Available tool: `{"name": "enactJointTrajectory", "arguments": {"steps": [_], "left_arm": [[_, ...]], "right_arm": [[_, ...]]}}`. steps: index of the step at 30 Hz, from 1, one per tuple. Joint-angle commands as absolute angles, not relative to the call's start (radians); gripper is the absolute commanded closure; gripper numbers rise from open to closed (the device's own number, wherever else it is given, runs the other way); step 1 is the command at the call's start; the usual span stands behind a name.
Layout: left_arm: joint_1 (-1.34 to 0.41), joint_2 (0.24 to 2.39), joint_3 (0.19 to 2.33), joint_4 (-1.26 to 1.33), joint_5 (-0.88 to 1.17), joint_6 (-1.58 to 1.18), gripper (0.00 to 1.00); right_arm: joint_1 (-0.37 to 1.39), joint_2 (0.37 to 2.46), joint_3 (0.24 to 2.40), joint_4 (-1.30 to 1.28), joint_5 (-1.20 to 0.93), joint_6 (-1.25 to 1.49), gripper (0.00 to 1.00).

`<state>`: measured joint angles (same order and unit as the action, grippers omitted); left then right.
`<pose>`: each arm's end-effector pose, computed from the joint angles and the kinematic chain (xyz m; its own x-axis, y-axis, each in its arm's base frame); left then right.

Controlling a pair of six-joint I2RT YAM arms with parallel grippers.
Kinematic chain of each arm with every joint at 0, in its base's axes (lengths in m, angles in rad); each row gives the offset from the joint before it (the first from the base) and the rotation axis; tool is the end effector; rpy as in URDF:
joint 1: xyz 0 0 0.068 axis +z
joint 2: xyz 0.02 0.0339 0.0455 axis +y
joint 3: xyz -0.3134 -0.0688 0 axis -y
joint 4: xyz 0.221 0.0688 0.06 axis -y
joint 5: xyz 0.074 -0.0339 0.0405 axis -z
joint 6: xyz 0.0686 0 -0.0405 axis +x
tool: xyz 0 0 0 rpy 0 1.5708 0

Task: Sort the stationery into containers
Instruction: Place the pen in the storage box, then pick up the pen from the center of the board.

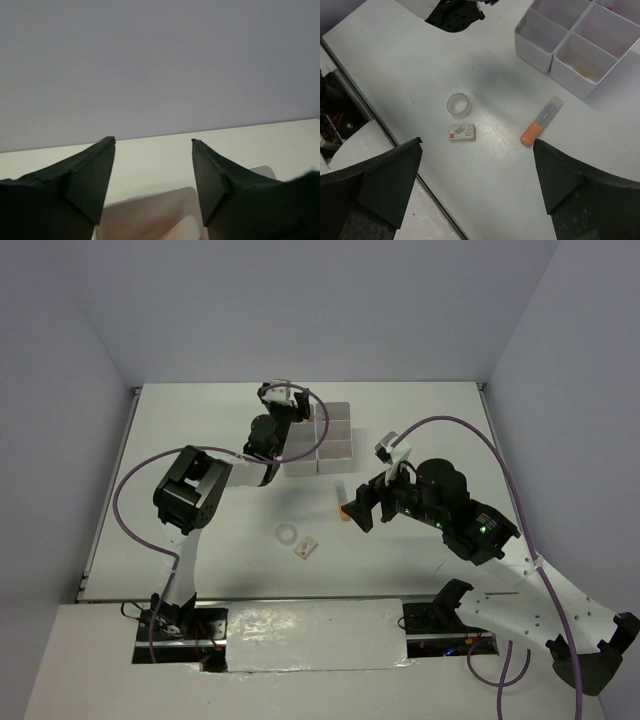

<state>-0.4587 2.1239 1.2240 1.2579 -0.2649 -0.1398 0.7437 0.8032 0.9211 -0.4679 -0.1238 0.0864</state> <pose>0.4566 -0.2054 0.2935 0.2822 -0.2893 -0.9147 0.2492 0.9428 -0.2214 0.1034 0.1066 0.3759 -0.3168 -0.1750 -0.9322 -0.7326 0.6694 0.1232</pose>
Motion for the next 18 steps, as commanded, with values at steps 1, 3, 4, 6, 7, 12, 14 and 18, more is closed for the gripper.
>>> {"name": "enactJointTrajectory", "arguments": {"steps": [1, 3, 4, 6, 7, 12, 14, 18], "left_arm": [[-0.457, 2.123, 1.223, 1.405, -0.238, -0.163, 0.23], [-0.457, 2.102, 1.206, 1.417, -0.232, -0.169, 0.18], [-0.457, 2.089, 1.197, 1.423, -0.230, -0.175, 0.17], [-0.460, 2.025, 1.164, 1.410, -0.230, -0.196, 0.09], [-0.465, 1.953, 1.149, 1.375, -0.236, -0.218, 0.06], [-0.546, 1.763, 1.355, 0.509, -0.377, -0.296, 0.01], [-0.648, 1.708, 1.402, 0.215, -0.542, -0.320, 0.01], [-0.805, 1.664, 1.425, -0.160, -0.672, -0.559, 0.01]], "right_arm": [[0.753, 0.807, 0.939, -0.466, -0.107, 0.072, 0.00], [0.756, 0.807, 0.940, -0.469, -0.101, 0.072, 0.00], [0.756, 0.807, 0.940, -0.468, -0.095, 0.074, 0.00], [0.756, 0.807, 0.940, -0.465, -0.077, 0.083, 0.00], [0.756, 0.807, 0.945, -0.469, -0.036, 0.089, 0.00], [0.753, 0.740, 0.946, -0.469, 0.219, 0.162, 0.00], [0.753, 0.700, 0.946, -0.472, 0.279, 0.187, 0.00], [0.750, 0.672, 0.948, -0.489, 0.350, 0.204, 0.00]]}}
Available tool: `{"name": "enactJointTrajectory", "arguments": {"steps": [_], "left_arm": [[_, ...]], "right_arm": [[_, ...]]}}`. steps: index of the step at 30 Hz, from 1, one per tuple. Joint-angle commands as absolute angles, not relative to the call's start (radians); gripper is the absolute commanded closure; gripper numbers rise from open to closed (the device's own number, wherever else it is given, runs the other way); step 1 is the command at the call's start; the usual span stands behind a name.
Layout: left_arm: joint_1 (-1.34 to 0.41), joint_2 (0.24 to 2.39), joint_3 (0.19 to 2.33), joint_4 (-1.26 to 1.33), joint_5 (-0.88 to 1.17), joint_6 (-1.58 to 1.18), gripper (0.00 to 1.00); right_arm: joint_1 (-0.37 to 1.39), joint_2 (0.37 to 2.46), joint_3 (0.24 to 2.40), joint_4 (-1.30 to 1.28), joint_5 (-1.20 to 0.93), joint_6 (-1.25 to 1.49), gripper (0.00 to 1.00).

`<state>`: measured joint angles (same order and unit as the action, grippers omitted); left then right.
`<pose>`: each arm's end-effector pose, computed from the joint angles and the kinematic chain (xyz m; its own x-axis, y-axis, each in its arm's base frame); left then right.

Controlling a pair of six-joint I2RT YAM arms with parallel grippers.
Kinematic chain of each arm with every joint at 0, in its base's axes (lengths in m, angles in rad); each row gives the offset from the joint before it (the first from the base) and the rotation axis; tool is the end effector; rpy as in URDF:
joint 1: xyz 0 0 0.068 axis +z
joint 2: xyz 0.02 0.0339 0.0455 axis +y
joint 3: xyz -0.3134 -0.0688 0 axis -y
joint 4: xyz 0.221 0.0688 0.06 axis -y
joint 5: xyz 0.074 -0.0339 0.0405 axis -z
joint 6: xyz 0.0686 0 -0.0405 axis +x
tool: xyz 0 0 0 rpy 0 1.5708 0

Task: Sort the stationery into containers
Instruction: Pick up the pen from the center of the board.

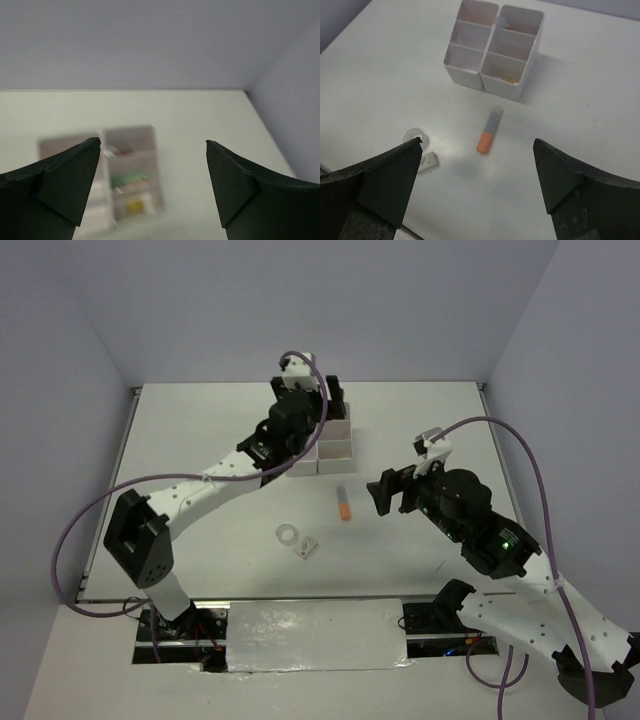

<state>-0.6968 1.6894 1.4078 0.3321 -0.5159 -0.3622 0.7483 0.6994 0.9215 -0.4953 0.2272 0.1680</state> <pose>0.3435 -0.2433 0.4277 -0.0277 -0.3787 -0.9251 0.1824 0.9080 -0.3772 0.0971 0.0691 0.3845 -0.2792 -0.0369 -0.9595 -0.4638 0.8802 0.1011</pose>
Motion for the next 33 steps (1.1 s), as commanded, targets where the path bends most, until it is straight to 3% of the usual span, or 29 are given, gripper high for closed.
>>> {"name": "enactJointTrajectory", "arguments": {"steps": [1, 5, 7, 10, 21, 33], "left_arm": [[-0.825, 1.666, 1.425, -0.205, -0.669, -0.672, 0.01], [-0.923, 1.802, 1.541, -0.424, -0.647, -0.850, 0.01], [-0.949, 1.930, 1.719, -0.649, -0.704, -0.950, 0.01], [-0.951, 2.073, 1.891, -0.771, -0.690, -0.992, 0.02], [-0.931, 2.236, 1.905, -0.725, -0.567, -1.032, 0.07], [-0.874, 2.309, 1.802, -0.611, -0.453, -1.025, 0.26]], "right_arm": [[0.750, 0.672, 0.951, -0.491, 0.359, 0.204, 0.00], [0.749, 0.667, 0.956, -0.494, 0.373, 0.201, 0.00], [0.749, 0.663, 0.954, -0.494, 0.364, 0.198, 0.00], [0.749, 0.649, 0.943, -0.486, 0.344, 0.195, 0.00], [0.747, 0.588, 0.916, -0.457, 0.261, 0.187, 0.00], [0.749, 0.554, 0.904, -0.437, 0.256, 0.184, 0.00]]}}
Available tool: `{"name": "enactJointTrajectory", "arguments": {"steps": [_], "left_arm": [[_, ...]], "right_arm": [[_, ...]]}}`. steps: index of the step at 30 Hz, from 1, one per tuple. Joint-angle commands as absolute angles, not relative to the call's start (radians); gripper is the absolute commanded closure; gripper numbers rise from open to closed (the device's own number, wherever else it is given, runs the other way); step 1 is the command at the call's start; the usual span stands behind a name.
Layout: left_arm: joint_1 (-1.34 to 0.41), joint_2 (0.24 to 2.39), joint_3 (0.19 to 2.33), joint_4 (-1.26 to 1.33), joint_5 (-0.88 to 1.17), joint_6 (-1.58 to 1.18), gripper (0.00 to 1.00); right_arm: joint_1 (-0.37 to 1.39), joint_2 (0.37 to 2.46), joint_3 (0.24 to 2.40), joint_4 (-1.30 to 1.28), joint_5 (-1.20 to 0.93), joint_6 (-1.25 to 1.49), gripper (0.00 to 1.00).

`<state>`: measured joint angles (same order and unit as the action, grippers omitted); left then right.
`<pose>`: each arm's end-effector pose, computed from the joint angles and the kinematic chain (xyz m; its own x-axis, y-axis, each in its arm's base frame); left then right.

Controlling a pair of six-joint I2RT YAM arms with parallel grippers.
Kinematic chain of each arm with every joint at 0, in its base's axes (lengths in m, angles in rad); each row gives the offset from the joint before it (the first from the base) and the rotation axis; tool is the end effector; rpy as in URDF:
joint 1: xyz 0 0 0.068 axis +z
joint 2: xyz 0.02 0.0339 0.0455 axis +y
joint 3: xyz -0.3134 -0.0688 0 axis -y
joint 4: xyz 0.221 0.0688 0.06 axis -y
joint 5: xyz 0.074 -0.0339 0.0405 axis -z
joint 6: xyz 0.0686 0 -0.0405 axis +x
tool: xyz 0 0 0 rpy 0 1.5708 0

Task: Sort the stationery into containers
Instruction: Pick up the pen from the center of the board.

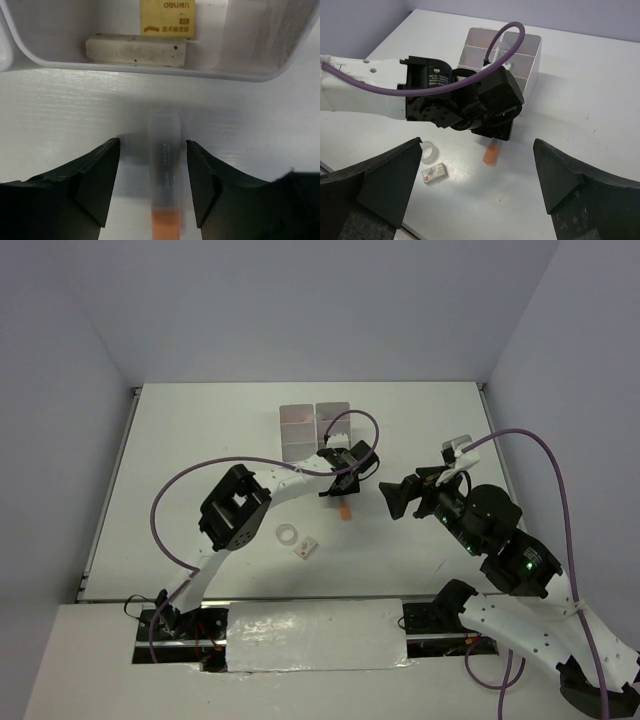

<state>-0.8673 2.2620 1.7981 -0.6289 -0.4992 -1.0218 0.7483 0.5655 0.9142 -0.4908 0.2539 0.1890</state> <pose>0.3524 -0.3646 0.1906 -0.7494 -0.2744 -0.6026 -0.2149 0.9616 -0.1706 0.0715 0.0429 0.3934 -0.1914 0.0704 -0.9790 -0.4484 0.8810 0.1510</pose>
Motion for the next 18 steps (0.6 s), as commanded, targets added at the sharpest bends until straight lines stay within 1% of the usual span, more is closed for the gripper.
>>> {"name": "enactJointTrajectory", "arguments": {"steps": [1, 3, 4, 5, 6, 7, 8, 10, 11, 15, 18], "left_arm": [[-0.874, 2.312, 1.801, -0.612, -0.449, -1.025, 0.34], [-0.874, 2.307, 1.778, -0.611, -0.448, -1.025, 0.45], [-0.874, 2.304, 1.749, -0.603, -0.439, -1.025, 0.58], [-0.876, 2.296, 1.735, -0.598, -0.433, -1.026, 0.65], [-0.882, 2.278, 1.698, -0.595, -0.425, -1.028, 0.76], [-0.885, 2.266, 1.678, -0.586, -0.423, -1.031, 0.81], [-0.894, 2.234, 1.660, -0.581, -0.423, -1.032, 0.89], [-0.900, 2.179, 1.600, -0.557, -0.428, -1.031, 0.97], [-0.900, 2.159, 1.585, -0.549, -0.426, -1.029, 1.00], [-0.900, 2.050, 1.537, -0.522, -0.472, -0.977, 1.00], [-0.908, 1.912, 1.482, -0.462, -0.580, -0.939, 1.00]], "right_arm": [[0.749, 0.558, 0.905, -0.439, 0.256, 0.184, 0.00], [0.749, 0.560, 0.907, -0.442, 0.256, 0.184, 0.00], [0.749, 0.560, 0.907, -0.442, 0.255, 0.183, 0.00], [0.749, 0.558, 0.905, -0.437, 0.253, 0.183, 0.00], [0.749, 0.557, 0.905, -0.436, 0.252, 0.181, 0.00], [0.749, 0.558, 0.905, -0.434, 0.252, 0.181, 0.00], [0.749, 0.560, 0.907, -0.431, 0.250, 0.179, 0.00], [0.749, 0.563, 0.907, -0.430, 0.249, 0.179, 0.00], [0.750, 0.566, 0.905, -0.430, 0.245, 0.178, 0.00], [0.749, 0.574, 0.905, -0.431, 0.244, 0.176, 0.00], [0.749, 0.571, 0.908, -0.436, 0.247, 0.175, 0.00]]}}
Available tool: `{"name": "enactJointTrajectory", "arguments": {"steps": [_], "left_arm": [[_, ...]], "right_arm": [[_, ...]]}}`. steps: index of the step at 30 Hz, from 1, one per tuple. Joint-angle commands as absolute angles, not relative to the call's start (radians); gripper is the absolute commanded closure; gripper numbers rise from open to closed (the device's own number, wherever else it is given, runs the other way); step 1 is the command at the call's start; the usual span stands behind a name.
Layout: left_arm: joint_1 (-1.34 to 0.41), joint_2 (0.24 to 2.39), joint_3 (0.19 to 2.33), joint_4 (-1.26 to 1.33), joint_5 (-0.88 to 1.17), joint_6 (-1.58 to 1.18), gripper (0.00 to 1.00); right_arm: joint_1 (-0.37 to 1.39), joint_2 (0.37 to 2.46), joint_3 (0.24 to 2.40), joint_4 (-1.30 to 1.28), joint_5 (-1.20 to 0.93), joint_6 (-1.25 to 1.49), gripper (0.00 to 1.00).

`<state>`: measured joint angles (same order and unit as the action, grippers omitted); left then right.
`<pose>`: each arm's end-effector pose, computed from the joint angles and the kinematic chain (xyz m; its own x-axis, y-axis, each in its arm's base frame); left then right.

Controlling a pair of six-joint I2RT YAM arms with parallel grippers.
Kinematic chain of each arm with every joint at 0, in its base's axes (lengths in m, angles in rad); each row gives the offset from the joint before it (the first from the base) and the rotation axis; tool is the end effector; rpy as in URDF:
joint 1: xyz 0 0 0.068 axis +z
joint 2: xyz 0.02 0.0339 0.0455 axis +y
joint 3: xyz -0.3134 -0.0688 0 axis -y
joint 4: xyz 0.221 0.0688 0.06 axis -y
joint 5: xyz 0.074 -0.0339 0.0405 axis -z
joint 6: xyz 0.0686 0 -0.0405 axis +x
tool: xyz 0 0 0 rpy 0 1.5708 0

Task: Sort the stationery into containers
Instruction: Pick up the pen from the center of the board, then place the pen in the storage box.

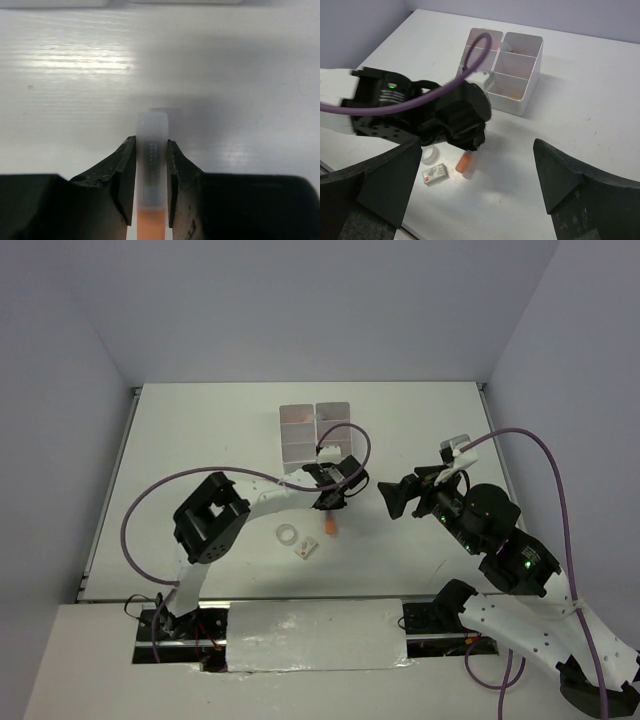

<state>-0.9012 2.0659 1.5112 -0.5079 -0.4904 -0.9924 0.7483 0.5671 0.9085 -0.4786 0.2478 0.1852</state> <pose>0.3070 -0.3358 0.2064 -0.7565 -0.2345 -0.6105 -0.1537 0.9711 -0.1825 0.0723 0.0441 0.3932 -0.1872 0.0698 -0.9798 -0.4549 0.8779 0.1494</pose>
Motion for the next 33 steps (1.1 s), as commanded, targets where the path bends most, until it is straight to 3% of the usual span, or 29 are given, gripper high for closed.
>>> {"name": "enactJointTrajectory", "arguments": {"steps": [1, 5, 8, 9, 12, 19, 24, 33], "left_arm": [[-0.911, 1.828, 1.459, -0.433, -0.651, -0.899, 1.00], [-0.897, 1.643, 1.321, -0.160, -0.841, -0.692, 1.00], [-0.861, 1.577, 1.208, 0.212, -0.958, -0.435, 1.00], [-0.835, 1.581, 1.184, 0.482, -0.974, -0.270, 1.00], [-0.782, 1.647, 1.178, 0.934, -0.941, -0.012, 1.00], [-0.692, 2.070, 1.506, 1.455, -0.913, 0.455, 1.00], [-0.669, 2.119, 1.563, 1.435, -0.856, 0.404, 1.00], [-0.568, 2.024, 1.398, 1.217, -0.738, 0.023, 1.00]], "right_arm": [[0.747, 0.569, 0.907, -0.434, 0.247, 0.173, 0.00], [0.749, 0.572, 0.908, -0.428, 0.242, 0.170, 0.00], [0.747, 0.580, 0.907, -0.428, 0.229, 0.166, 0.00], [0.747, 0.581, 0.905, -0.426, 0.221, 0.166, 0.00], [0.749, 0.586, 0.904, -0.420, 0.207, 0.163, 0.00], [0.749, 0.606, 0.907, -0.431, 0.184, 0.156, 0.00], [0.750, 0.618, 0.908, -0.442, 0.192, 0.153, 0.00], [0.749, 0.650, 0.907, -0.434, 0.178, 0.150, 0.00]]}}
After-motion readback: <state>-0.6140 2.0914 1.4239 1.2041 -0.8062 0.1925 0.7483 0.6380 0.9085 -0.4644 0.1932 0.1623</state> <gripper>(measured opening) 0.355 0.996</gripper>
